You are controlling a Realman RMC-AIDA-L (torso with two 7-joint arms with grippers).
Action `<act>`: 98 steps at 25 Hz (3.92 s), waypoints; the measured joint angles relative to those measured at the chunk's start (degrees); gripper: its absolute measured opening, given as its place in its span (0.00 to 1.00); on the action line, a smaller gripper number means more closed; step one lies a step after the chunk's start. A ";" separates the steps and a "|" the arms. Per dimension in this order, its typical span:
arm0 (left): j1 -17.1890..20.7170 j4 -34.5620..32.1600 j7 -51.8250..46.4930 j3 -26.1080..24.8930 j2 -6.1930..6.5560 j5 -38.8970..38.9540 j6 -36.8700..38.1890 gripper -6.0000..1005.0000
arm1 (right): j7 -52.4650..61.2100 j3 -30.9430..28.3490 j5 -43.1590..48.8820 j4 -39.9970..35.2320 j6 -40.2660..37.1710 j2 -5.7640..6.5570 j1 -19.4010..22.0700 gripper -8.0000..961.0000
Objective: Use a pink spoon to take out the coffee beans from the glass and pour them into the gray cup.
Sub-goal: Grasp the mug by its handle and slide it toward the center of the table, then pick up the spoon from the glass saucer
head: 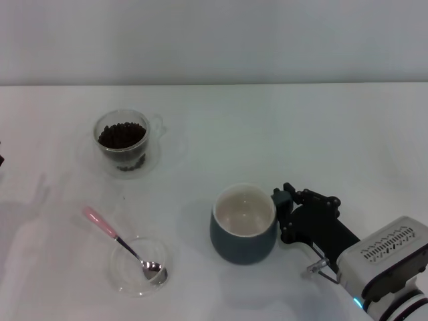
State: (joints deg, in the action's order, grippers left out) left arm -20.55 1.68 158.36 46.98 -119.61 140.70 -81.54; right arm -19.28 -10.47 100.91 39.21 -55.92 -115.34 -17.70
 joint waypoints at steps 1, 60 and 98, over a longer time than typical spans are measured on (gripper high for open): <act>-0.01 0.01 0.00 0.04 0.00 0.00 -0.13 0.83 | 0.28 0.00 0.03 -0.25 -0.01 0.02 -0.05 0.21; 9.74 -5.13 -53.42 1.10 5.19 -17.68 -1.03 0.83 | 41.41 9.48 -7.88 -37.64 -23.42 0.20 0.29 0.91; -4.34 -12.67 -82.13 1.10 6.96 -54.39 10.40 0.56 | 41.34 9.59 -8.11 -36.00 -20.36 0.12 -2.90 0.90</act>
State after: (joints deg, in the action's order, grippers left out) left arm -24.88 -10.99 76.23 48.08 -112.65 86.31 -71.14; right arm 22.06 -0.88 92.80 3.21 -76.28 -115.22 -20.60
